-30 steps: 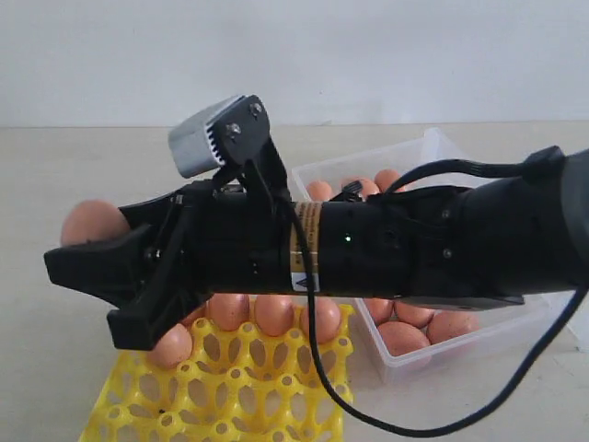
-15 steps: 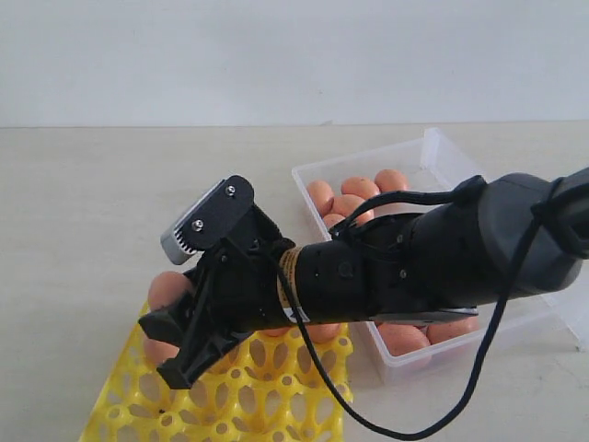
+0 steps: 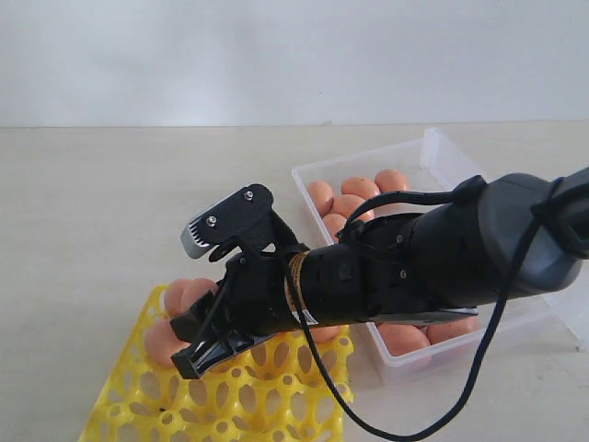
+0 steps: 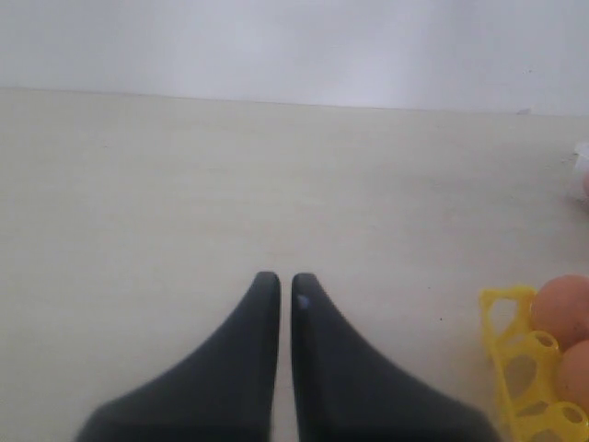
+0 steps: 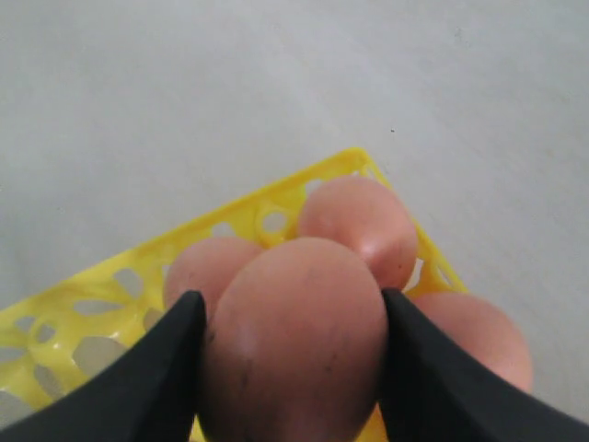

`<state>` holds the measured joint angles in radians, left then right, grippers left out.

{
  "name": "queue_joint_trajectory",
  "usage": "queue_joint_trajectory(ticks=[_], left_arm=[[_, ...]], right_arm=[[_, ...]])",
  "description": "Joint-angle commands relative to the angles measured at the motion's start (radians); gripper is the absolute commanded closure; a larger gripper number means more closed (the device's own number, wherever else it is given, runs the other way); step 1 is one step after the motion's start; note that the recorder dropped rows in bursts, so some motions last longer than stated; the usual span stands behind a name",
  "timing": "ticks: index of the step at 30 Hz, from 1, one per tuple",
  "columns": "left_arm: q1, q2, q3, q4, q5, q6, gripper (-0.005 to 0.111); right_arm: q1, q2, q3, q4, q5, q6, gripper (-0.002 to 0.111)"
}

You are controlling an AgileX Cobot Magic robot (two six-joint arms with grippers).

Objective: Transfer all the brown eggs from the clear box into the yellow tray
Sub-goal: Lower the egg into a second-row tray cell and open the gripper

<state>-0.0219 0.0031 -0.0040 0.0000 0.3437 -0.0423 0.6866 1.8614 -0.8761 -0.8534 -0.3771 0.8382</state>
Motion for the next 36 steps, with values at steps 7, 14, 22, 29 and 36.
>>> queue_joint_trajectory(ticks=[7, 14, 22, 29, 36], left_arm=[[-0.001, -0.003, 0.004, 0.000, -0.006, 0.004, 0.103], [-0.001, -0.003, 0.004, 0.000, -0.006, 0.004, 0.103], [-0.001, -0.003, 0.004, 0.000, -0.006, 0.004, 0.103], [-0.001, -0.003, 0.004, 0.000, -0.006, 0.004, 0.103], [-0.001, -0.003, 0.004, 0.000, -0.006, 0.004, 0.103]], right_arm=[[0.000, -0.002, -0.004, -0.012, 0.008, 0.091, 0.108], [0.000, -0.002, -0.004, -0.017, 0.001, 0.079, 0.108], [0.010, -0.002, -0.004, -0.035, 0.000, -0.094, 0.109], [0.010, -0.002, -0.004, -0.057, -0.015, -0.092, 0.108], [0.010, -0.061, -0.004, -0.059, -0.009, -0.124, 0.099]])
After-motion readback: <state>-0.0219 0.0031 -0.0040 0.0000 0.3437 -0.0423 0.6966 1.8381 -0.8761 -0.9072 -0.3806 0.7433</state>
